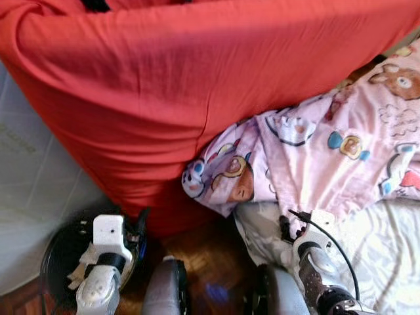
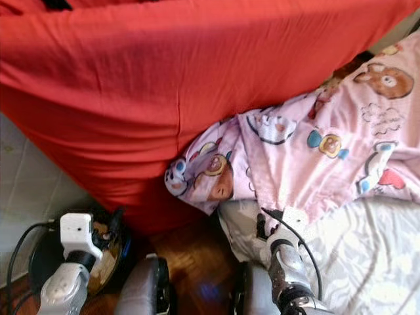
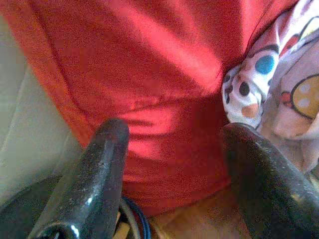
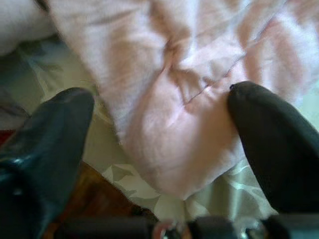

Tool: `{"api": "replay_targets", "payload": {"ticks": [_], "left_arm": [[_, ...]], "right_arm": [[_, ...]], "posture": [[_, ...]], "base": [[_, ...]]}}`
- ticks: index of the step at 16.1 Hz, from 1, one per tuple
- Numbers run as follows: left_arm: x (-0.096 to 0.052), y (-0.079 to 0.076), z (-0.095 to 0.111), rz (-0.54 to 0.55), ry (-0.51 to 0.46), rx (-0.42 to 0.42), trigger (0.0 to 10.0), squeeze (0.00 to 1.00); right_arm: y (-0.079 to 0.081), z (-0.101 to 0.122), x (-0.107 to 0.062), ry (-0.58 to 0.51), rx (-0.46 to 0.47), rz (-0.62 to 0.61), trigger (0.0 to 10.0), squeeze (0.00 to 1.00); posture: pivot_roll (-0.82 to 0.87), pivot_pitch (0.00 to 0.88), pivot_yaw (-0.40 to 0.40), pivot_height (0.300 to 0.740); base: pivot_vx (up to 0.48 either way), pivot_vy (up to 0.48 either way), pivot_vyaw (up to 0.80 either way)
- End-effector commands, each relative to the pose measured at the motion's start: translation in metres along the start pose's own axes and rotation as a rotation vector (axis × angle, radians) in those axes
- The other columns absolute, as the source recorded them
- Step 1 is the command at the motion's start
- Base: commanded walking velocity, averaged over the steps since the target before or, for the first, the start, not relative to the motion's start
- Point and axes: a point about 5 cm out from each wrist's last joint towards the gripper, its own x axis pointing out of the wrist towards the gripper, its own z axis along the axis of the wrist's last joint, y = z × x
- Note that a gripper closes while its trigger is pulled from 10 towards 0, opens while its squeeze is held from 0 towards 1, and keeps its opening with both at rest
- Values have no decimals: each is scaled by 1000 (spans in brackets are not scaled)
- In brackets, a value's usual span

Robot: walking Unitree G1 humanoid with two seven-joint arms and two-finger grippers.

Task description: Clean up the room

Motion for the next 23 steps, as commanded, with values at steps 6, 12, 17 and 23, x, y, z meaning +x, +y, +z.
{"api": "replay_targets", "payload": {"ticks": [6, 12, 17, 23], "left_arm": [[-16, -3, -5, 1, 60, -9, 10000, 0], [-27, -6, -10, 9, 101, -18, 10000, 0], [-28, -4, -10, 21, 108, -14, 10000, 0], [-25, -4, -14, 33, 116, -16, 10000, 0]], "right_arm": [[-14, -13, -4, 64, -93, -78, 10000, 0], [-21, -10, -5, 34, -138, -113, 0, 0], [-14, -6, -3, 19, -135, -79, 0, 0], [-12, -5, -3, 14, -141, -63, 0, 0]], "posture": [[220, 373, 24, 633], [216, 398, 25, 633], [217, 393, 22, 633], [203, 362, 19, 633]], "base": [[0, 0, 0], [0, 0, 0], [0, 0, 0], [0, 0, 0]]}}
